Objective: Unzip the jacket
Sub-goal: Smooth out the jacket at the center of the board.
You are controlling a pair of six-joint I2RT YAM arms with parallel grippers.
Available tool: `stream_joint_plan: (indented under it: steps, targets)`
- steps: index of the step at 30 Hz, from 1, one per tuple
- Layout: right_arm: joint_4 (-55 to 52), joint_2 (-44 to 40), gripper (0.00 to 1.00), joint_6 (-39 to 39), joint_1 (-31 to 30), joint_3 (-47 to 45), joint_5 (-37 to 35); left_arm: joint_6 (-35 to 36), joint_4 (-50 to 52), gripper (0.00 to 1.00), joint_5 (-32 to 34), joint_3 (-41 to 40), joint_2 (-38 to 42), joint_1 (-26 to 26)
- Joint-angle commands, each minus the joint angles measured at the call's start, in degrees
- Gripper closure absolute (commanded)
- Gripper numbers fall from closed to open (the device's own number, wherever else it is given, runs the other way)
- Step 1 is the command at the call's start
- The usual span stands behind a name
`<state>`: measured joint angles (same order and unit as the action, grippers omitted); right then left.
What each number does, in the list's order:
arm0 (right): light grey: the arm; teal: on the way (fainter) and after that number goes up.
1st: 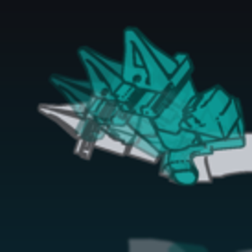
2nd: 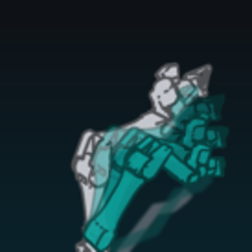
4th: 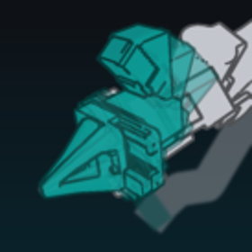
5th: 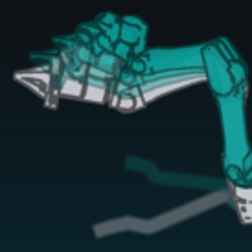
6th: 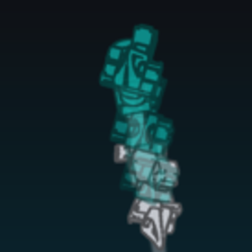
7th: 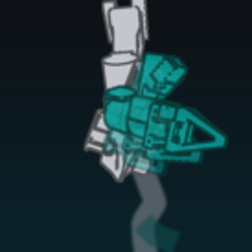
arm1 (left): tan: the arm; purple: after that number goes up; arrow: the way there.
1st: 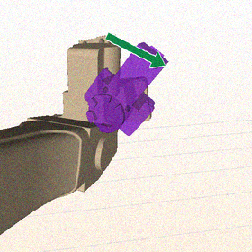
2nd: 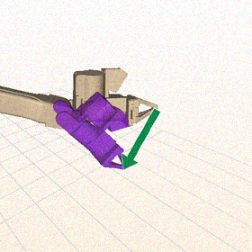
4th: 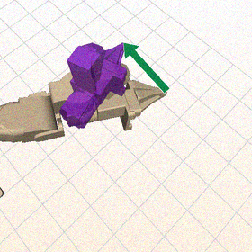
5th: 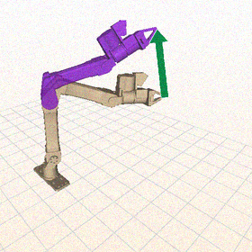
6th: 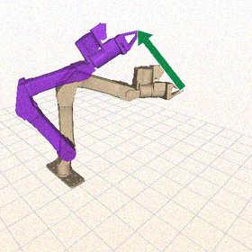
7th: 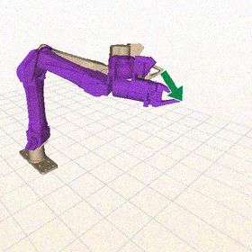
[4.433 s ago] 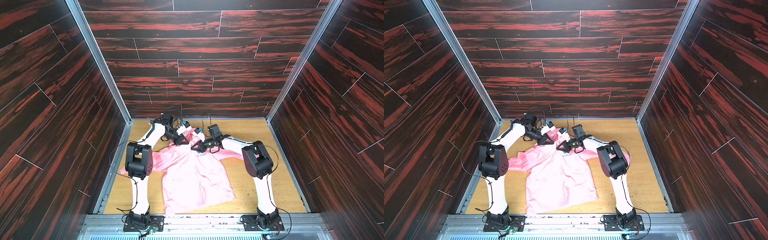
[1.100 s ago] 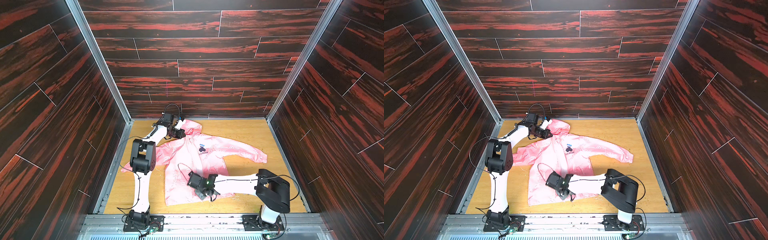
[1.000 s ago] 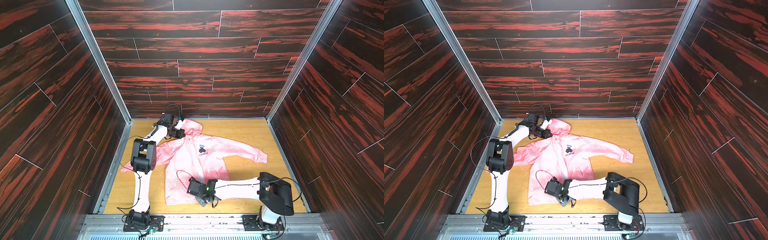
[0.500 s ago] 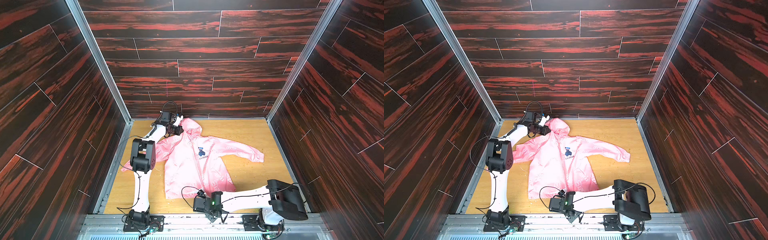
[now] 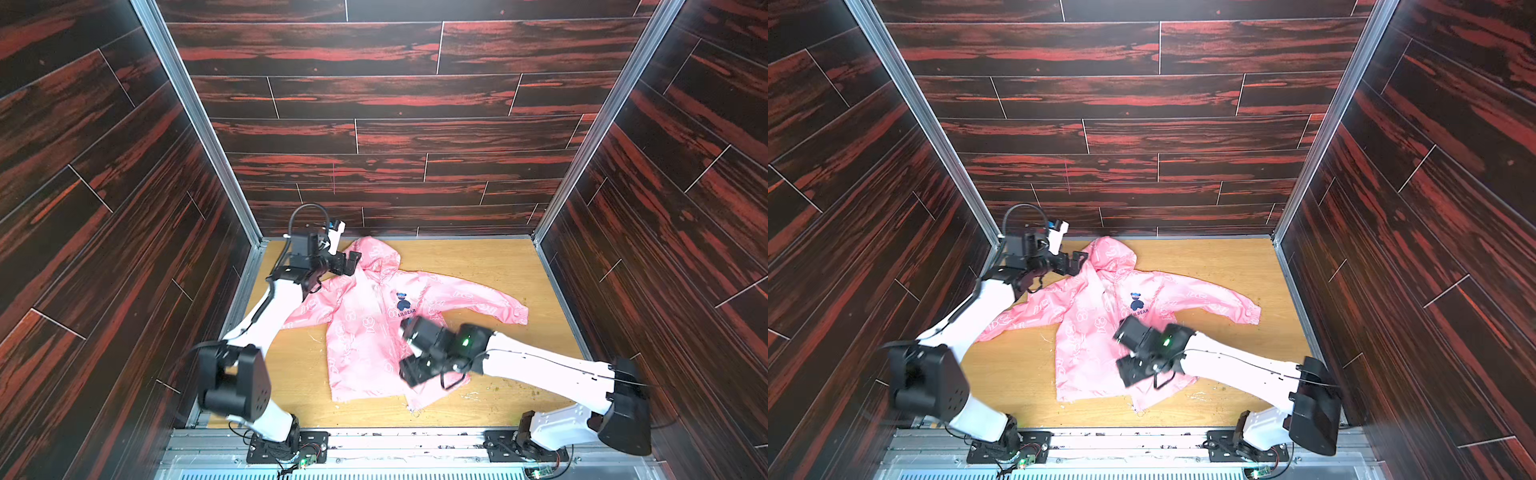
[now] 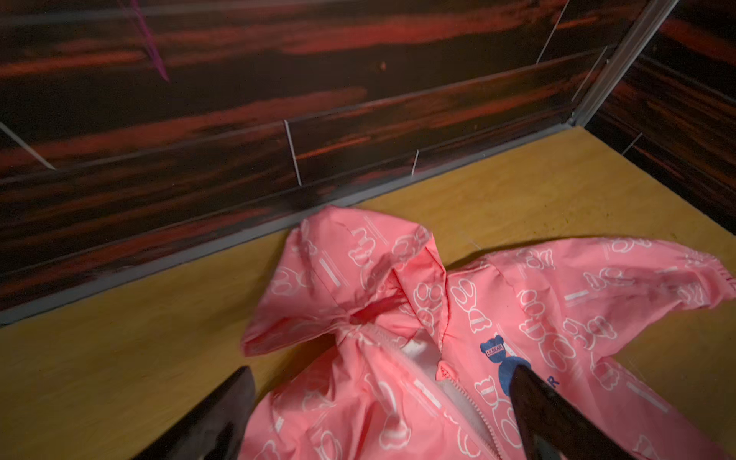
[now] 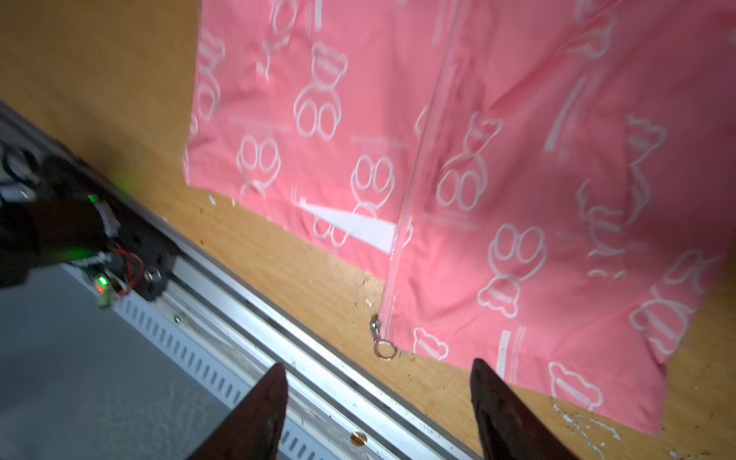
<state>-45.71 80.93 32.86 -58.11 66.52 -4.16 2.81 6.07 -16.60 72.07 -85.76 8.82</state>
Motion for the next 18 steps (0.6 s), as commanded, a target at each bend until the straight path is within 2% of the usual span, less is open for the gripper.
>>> stream_joint_plan:
  steps: [1, 4, 8, 13, 18]
  targets:
    - [0.8, 2.1, 0.29, -3.8, 10.1, 0.4, 4.5, -5.8, 7.7, 0.00, 6.1, -3.6, 5.0, -0.4]
    - [5.4, 6.8, 0.29, -6.2, 21.2, 1.9, 7.8, -11.8, 11.1, 0.01, 7.3, -9.0, 10.1, 0.1]
    - [10.2, 15.1, 0.28, -7.6, 33.7, 7.1, 13.0, -19.7, 15.1, 0.10, 8.0, -18.3, 17.3, 2.5]
    - [9.6, 26.8, 0.28, -10.3, 42.2, 16.2, 13.6, -28.4, 17.6, 0.18, 7.6, -27.4, 23.6, 6.6]
    - [11.5, 34.5, 0.34, -10.1, 48.3, 18.6, 15.0, -36.9, 18.8, 0.27, 5.1, -33.3, 26.1, 10.1]
